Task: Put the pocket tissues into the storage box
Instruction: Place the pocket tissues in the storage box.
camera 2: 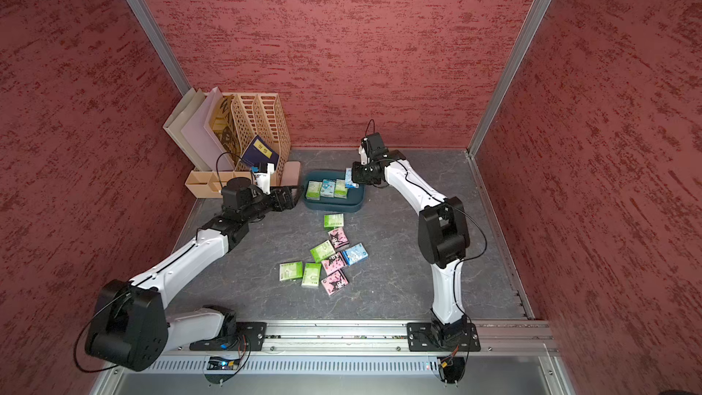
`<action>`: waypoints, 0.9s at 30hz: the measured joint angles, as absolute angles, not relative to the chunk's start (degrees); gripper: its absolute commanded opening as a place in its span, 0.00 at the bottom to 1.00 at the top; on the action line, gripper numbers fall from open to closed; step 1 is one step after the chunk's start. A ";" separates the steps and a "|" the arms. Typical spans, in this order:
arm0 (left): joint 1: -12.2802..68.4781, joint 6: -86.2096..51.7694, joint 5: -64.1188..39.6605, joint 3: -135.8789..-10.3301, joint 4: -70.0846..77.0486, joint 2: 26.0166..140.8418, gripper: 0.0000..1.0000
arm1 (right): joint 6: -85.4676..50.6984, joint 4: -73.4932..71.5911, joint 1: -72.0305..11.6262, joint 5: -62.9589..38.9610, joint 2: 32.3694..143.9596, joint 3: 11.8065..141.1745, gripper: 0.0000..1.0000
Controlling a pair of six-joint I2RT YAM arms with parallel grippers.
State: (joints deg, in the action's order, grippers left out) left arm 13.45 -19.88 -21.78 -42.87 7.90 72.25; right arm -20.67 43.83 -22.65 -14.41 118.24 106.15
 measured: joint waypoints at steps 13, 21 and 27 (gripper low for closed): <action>13.45 -19.09 -21.71 -45.67 3.97 74.91 1.00 | -19.57 50.81 -22.83 -10.33 128.35 114.37 0.03; 13.43 -18.50 -21.74 -45.76 2.92 74.91 1.00 | -21.91 50.15 -22.81 -9.69 130.43 116.95 0.04; 13.10 -18.09 -21.71 -45.76 1.34 74.91 1.00 | -23.05 49.74 -22.81 -9.65 133.78 118.83 0.07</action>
